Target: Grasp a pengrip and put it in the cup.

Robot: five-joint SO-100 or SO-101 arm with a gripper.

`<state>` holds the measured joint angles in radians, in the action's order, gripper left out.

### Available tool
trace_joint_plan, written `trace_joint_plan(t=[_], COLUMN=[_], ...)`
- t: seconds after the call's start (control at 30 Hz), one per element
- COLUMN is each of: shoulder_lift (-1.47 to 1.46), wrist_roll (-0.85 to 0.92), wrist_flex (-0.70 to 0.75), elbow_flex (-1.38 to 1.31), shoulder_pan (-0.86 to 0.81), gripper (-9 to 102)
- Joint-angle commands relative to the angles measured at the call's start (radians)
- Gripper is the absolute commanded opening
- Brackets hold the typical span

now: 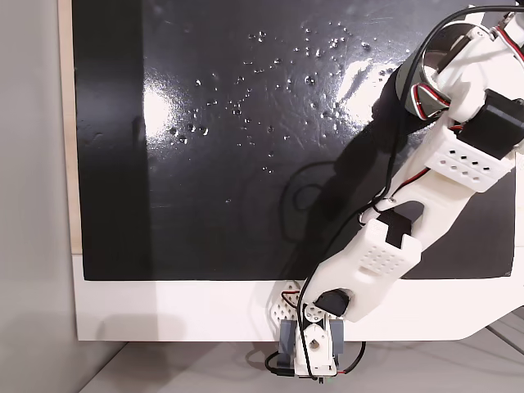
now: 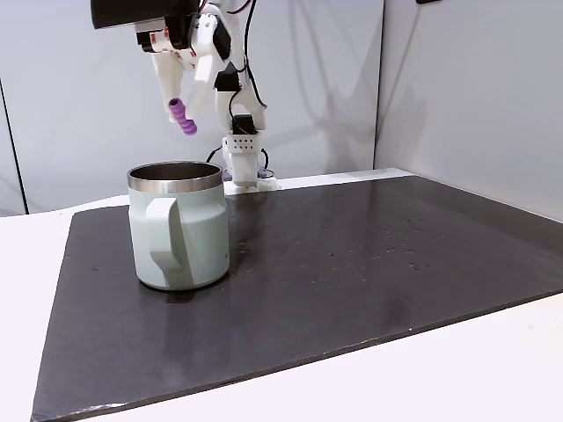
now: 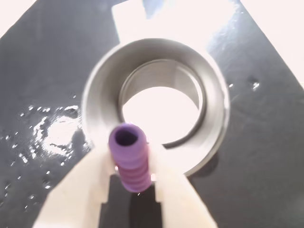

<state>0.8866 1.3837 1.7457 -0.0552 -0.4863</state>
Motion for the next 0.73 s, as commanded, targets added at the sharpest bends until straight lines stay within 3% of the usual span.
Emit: trace_joint_plan(t=[0.0, 0.17, 0.3, 0.4, 0.7], shoulder_lift=[-0.018, -0.055, -0.057, -0.057, -0.057], wrist_roll=[0.023, 0.026, 0.023, 0.018, 0.015], wrist_flex=[-0.041, -0.046, -0.040, -0.035, -0.025], elbow_flex=[-0.095, -0.130, -0.137, -0.149, -0.178], shoulder_pan=[-0.018, -0.023, -0.018, -0.014, -0.009], gripper=[0, 1, 25, 34, 34])
